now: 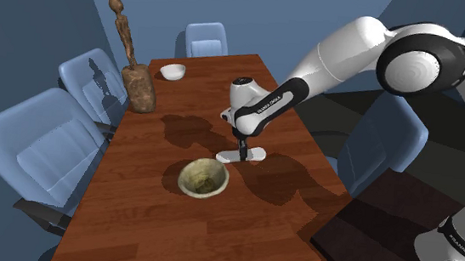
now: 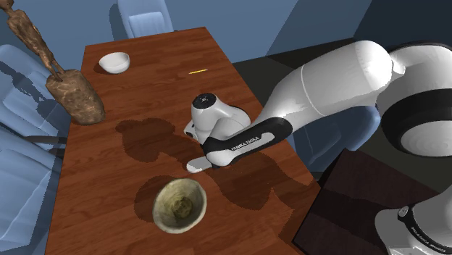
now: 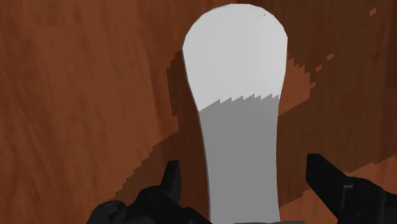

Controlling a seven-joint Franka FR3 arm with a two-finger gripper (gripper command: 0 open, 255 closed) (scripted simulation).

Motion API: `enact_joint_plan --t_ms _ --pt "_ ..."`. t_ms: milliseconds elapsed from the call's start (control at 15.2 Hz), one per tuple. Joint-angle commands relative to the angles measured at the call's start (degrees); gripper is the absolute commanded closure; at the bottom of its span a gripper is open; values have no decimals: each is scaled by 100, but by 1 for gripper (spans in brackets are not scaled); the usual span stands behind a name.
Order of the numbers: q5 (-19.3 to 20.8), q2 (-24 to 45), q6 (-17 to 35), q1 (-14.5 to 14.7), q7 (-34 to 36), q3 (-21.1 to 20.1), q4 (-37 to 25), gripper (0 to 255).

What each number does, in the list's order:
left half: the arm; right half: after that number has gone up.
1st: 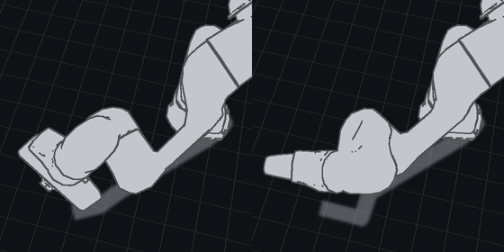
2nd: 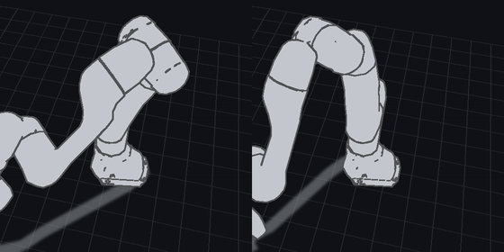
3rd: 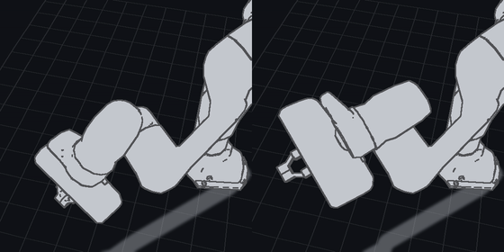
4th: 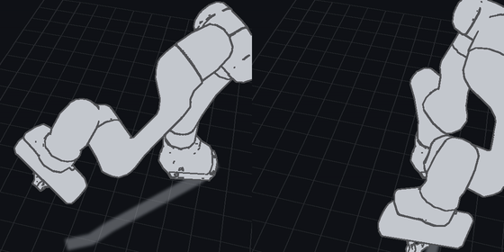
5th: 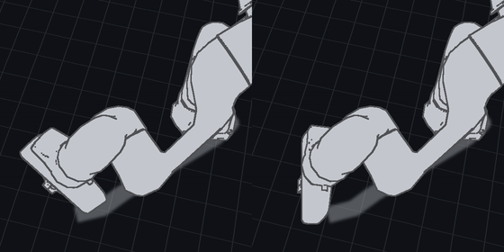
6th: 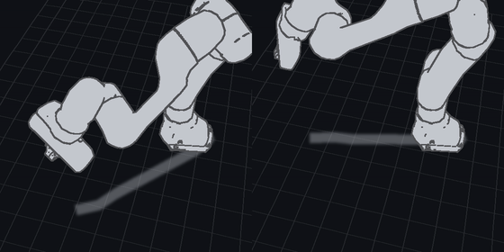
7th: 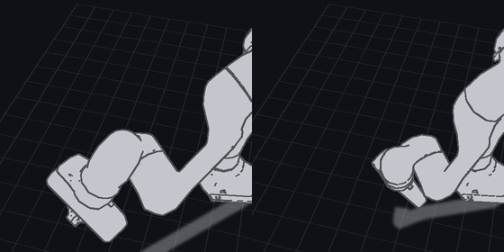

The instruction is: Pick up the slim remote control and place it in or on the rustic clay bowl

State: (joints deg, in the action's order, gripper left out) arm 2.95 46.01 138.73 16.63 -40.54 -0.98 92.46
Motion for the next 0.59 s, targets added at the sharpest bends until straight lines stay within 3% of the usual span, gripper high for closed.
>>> enact_joint_plan --t_ms 0,528 --pt "4 110 92 4 5 3 -20 0" --pt "5 148 113 4 5 4 -36 0"
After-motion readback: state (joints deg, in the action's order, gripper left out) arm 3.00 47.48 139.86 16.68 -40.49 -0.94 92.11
